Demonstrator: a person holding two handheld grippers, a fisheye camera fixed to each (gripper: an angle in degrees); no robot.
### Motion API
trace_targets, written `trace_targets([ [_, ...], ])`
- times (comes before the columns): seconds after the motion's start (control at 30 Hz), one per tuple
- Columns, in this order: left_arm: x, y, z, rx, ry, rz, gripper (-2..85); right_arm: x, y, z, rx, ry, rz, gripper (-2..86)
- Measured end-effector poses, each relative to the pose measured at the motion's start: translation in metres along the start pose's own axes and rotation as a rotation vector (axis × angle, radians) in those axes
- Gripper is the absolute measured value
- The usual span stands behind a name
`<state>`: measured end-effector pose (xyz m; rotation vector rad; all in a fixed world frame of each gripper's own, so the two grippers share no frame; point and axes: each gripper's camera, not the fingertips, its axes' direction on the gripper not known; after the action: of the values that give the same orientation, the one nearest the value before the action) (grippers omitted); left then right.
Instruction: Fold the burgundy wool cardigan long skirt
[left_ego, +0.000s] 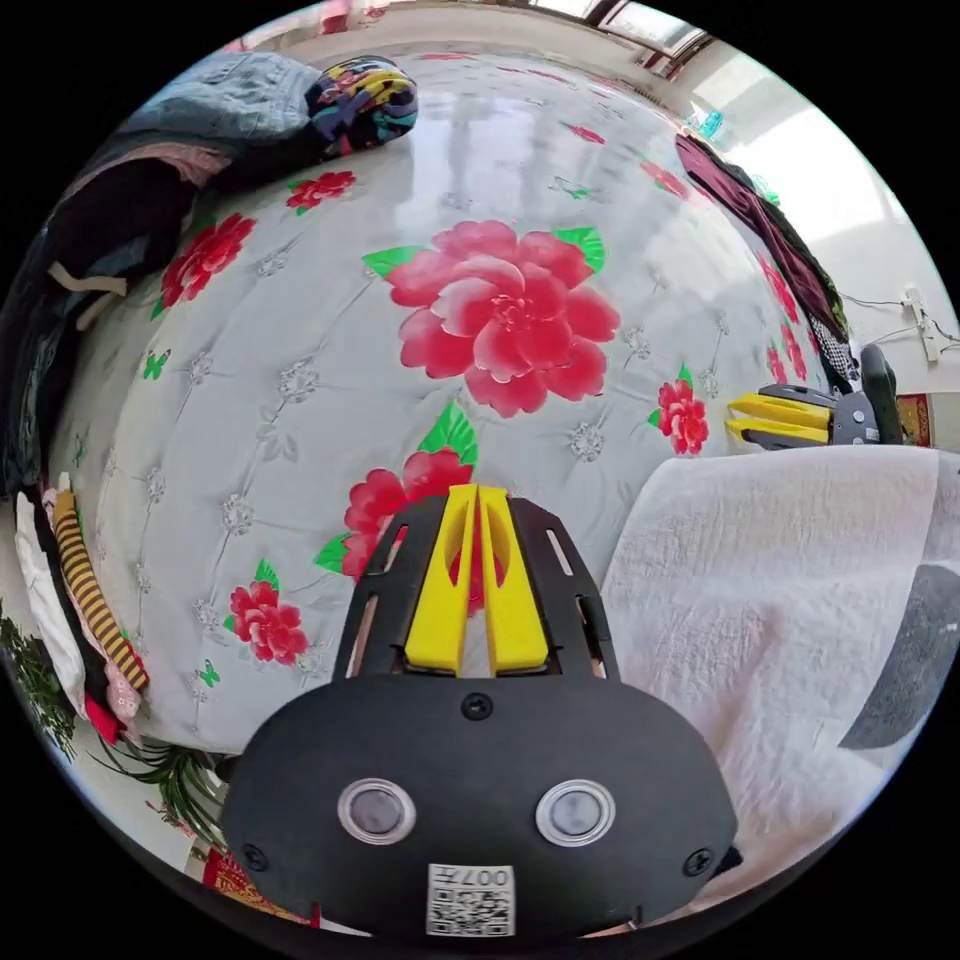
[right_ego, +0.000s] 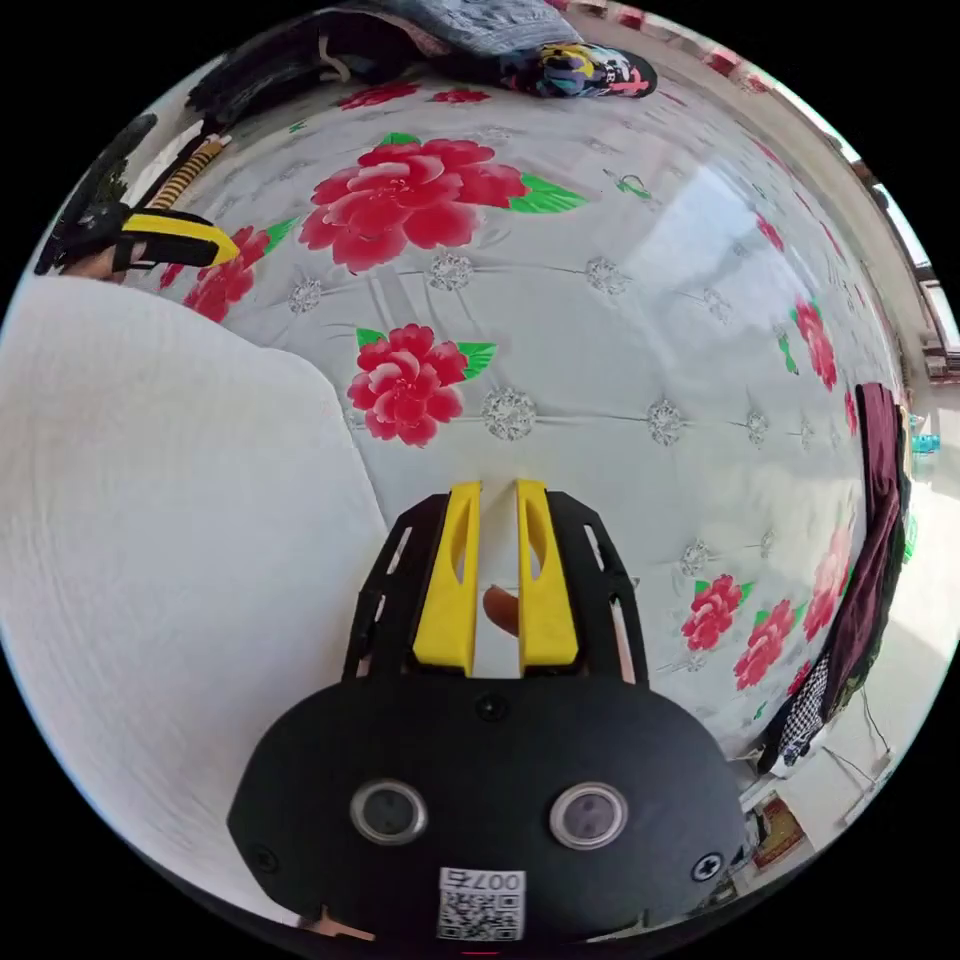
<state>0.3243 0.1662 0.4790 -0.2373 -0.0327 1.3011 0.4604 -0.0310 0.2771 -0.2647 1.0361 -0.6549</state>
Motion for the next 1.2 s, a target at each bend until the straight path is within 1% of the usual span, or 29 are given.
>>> trace_targets([
  [0.1, 0.033, -0.017, 0.019, -0.04, -0.013, 0.02, -0.9, 0.034, 0.023, -0.012, 0.12, -0.141, 0.04, 6.4],
  [0.17, 0.057, -0.029, 0.035, -0.064, -0.018, 0.026, -1.0, 0.068, 0.035, -0.021, 0.154, -0.313, 0.075, 6.6],
  [0.23, 0.072, -0.036, 0.044, -0.068, -0.007, 0.008, -1.0, 0.094, 0.044, -0.027, 0.13, -0.368, 0.118, 6.8],
  [0.27, 0.08, -0.041, 0.051, -0.068, -0.001, -0.009, -1.0, 0.112, 0.055, -0.035, 0.168, -0.37, 0.133, 6.9],
  [0.3, 0.084, -0.043, 0.055, -0.071, 0.003, -0.017, -1.0, 0.122, 0.061, -0.039, 0.188, -0.365, 0.143, 6.9],
  [0.4, 0.107, -0.057, 0.082, -0.119, 0.001, -0.032, -1.0, 0.187, 0.092, -0.058, 0.247, -0.327, 0.248, 7.2],
  [0.43, 0.117, -0.062, 0.096, -0.15, -0.007, -0.025, -1.0, 0.22, 0.107, -0.066, 0.281, -0.304, 0.316, 7.4],
  [0.53, 0.135, -0.073, 0.111, -0.177, -0.109, -0.004, -0.9, 0.314, 0.151, -0.089, 0.352, -0.218, 0.515, 7.6],
  [0.57, 0.14, -0.077, 0.116, -0.186, -0.136, 0.005, -0.9, 0.353, 0.168, -0.097, 0.361, -0.18, 0.588, 7.8],
  [0.6, 0.142, -0.078, 0.119, -0.189, -0.147, 0.011, -0.9, 0.372, 0.177, -0.101, 0.364, -0.16, 0.621, 7.9],
  [0.67, 0.146, -0.083, 0.128, -0.196, -0.176, 0.017, -0.9, 0.445, 0.21, -0.118, 0.377, -0.059, 0.742, 8.3],
  [0.7, 0.146, -0.084, 0.13, -0.198, -0.179, 0.011, -0.9, 0.463, 0.217, -0.122, 0.377, -0.034, 0.768, 8.5],
  [0.77, 0.145, -0.089, 0.138, -0.208, -0.181, -0.031, -0.9, 0.527, 0.241, -0.137, 0.355, 0.069, 0.847, 9.0],
  [0.87, 0.141, -0.097, 0.147, -0.233, -0.172, -0.054, -0.9, 0.599, 0.261, -0.157, 0.321, 0.166, 0.91, 9.7],
  [1.0, 0.124, -0.106, 0.156, -0.274, -0.106, -0.185, -0.9, 0.674, 0.282, -0.168, 0.256, 0.24, 0.98, 9.1],
  [1.03, 0.118, -0.108, 0.159, -0.283, -0.088, -0.228, -0.9, 0.697, 0.29, -0.163, 0.188, 0.251, 1.014, 8.5],
  [1.07, 0.115, -0.109, 0.161, -0.29, -0.078, -0.25, -0.9, 0.72, 0.297, -0.149, 0.072, 0.213, 1.044, 7.5],
  [1.13, 0.112, -0.11, 0.164, -0.297, -0.076, -0.264, -0.9, 0.742, 0.306, -0.124, -0.072, 0.075, 1.049, 5.9],
  [1.2, 0.109, -0.11, 0.168, -0.304, -0.075, -0.271, -0.9, 0.742, 0.311, -0.131, -0.036, 0.117, 1.02, 4.2],
])
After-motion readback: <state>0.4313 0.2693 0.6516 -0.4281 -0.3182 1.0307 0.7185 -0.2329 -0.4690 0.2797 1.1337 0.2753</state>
